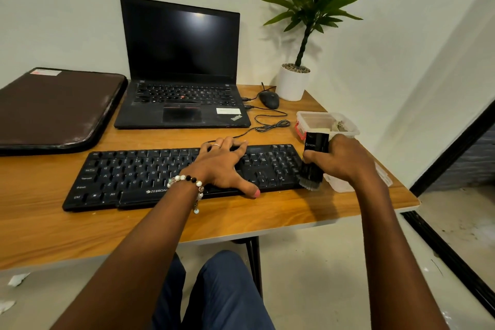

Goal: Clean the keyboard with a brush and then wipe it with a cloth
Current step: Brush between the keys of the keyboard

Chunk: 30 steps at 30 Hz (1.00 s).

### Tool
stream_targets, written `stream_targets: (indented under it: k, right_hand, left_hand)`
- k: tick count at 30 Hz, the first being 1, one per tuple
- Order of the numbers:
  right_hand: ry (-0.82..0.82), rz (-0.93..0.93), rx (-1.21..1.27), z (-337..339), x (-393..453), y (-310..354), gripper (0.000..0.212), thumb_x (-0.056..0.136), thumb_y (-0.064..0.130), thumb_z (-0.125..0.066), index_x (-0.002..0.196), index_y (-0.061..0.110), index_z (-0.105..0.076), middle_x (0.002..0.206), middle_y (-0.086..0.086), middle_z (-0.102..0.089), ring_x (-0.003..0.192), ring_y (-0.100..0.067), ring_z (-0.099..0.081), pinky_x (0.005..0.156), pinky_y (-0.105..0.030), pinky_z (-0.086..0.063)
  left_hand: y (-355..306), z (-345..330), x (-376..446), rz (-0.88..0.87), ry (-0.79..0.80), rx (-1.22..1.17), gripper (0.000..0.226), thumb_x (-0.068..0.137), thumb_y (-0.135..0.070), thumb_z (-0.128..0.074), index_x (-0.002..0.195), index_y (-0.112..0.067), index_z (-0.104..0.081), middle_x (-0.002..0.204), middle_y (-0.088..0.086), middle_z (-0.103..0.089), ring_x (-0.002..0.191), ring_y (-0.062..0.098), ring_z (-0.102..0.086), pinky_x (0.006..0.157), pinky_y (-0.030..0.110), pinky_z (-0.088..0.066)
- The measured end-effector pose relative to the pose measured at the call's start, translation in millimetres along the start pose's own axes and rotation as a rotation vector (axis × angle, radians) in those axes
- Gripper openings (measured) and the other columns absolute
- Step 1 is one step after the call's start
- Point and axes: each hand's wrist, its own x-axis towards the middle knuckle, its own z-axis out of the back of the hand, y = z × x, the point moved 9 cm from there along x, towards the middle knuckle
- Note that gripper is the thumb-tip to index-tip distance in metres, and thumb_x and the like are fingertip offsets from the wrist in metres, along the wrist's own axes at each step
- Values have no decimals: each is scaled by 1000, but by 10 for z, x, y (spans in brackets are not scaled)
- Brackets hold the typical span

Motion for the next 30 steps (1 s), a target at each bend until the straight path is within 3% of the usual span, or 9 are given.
stream_targets:
  k: [6, 12, 19, 24, 27, 30]
  right_hand:
    - [-270, -48, 179, 24, 147, 80, 53, 76, 56, -66, 103, 11, -68, 94, -10, -69, 90, -29, -63, 67, -34, -49]
    - [-273, -44, 144, -102, 63, 105, 48, 83, 49, -65, 105, 7, -66, 95, -13, -68, 88, -29, -62, 65, -33, -45]
    - [-18, -44, -18, 96, -112, -5, 34, 78, 50, -66, 91, 19, -63, 83, -2, -61, 81, -23, -57, 68, -34, -47]
    - [-207, -36, 175, 143, -3, 81, 44, 78, 47, -68, 104, 12, -66, 91, -5, -66, 87, -24, -60, 70, -34, -48]
    - [-213, -24, 353, -51, 129, 129, 44, 79, 46, -70, 108, 13, -68, 96, -4, -69, 89, -20, -63, 68, -31, -46]
    - [-259, -53, 315, -140, 196, 82, 47, 79, 47, -70, 108, 10, -69, 100, -9, -70, 92, -25, -64, 69, -31, -46]
  left_hand:
    - [11, -25, 17, 2, 6, -4, 131, 52, -90, -55, 153, -29, 1, 157, -6, -4, 143, 26, -5, 116, 51, -5]
    - [16, -22, 9, 1, 4, -10, 131, 50, -90, -54, 153, -29, 0, 156, -8, -7, 142, 25, -7, 116, 51, -6]
    - [13, -25, 16, -4, -1, -7, 133, 48, -91, -51, 153, -29, 0, 155, -9, -6, 142, 24, -7, 117, 50, -5]
    - [12, -28, 11, -5, 3, -19, 132, 49, -90, -52, 153, -30, 0, 156, -7, -5, 143, 25, -6, 117, 50, -3]
    - [-13, -20, 4, -6, 9, -23, 130, 52, -89, -55, 154, -29, 0, 156, -9, -6, 142, 25, -5, 116, 51, -3]
    - [4, -9, -13, -1, 4, -28, 128, 55, -86, -59, 154, -29, 0, 155, -11, -5, 142, 24, -4, 116, 51, -3]
